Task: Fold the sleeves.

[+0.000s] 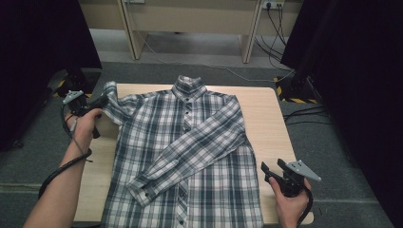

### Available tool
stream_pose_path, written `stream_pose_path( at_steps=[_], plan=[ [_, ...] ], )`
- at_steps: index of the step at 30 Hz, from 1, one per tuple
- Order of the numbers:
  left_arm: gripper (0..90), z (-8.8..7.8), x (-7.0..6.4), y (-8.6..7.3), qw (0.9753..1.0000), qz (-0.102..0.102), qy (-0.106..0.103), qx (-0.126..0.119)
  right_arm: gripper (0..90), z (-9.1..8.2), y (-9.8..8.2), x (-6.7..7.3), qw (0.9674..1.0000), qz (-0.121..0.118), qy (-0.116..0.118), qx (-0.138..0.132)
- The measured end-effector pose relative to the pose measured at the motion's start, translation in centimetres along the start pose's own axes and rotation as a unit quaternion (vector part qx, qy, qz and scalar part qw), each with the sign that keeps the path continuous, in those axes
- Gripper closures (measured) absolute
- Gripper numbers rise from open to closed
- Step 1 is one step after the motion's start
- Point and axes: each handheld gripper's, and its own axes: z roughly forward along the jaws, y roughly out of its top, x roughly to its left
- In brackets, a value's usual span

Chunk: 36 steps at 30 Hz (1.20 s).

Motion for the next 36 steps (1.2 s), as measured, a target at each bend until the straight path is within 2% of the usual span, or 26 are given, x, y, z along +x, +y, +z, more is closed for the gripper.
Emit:
stream_pose_path(
  at_steps=[4,13,20,27,36],
  plan=[
    [89.8,0.3,-1.5,0.7,0.9997,0.016,-0.015,-0.010,30.6,0.0,0.0,0.0,1.0000,0.002,0.000,0.000],
    [89.8,1.4,-4.7,1.6,0.9977,0.052,-0.042,-0.015,30.6,0.0,0.0,0.0,1.0000,0.001,0.002,0.001],
    [89.8,2.2,-6.7,1.6,0.9957,0.068,-0.061,-0.014,30.6,0.0,0.0,0.0,1.0000,0.002,0.003,0.000],
    [89.7,2.6,-8.8,1.6,0.9920,0.091,-0.086,-0.013,30.6,-0.1,0.0,-0.1,1.0000,0.005,0.004,-0.001],
    [89.8,3.5,-10.7,0.9,0.9858,0.125,-0.111,0.010,30.6,0.0,0.0,-0.1,1.0000,0.009,0.005,0.001]
  ],
)
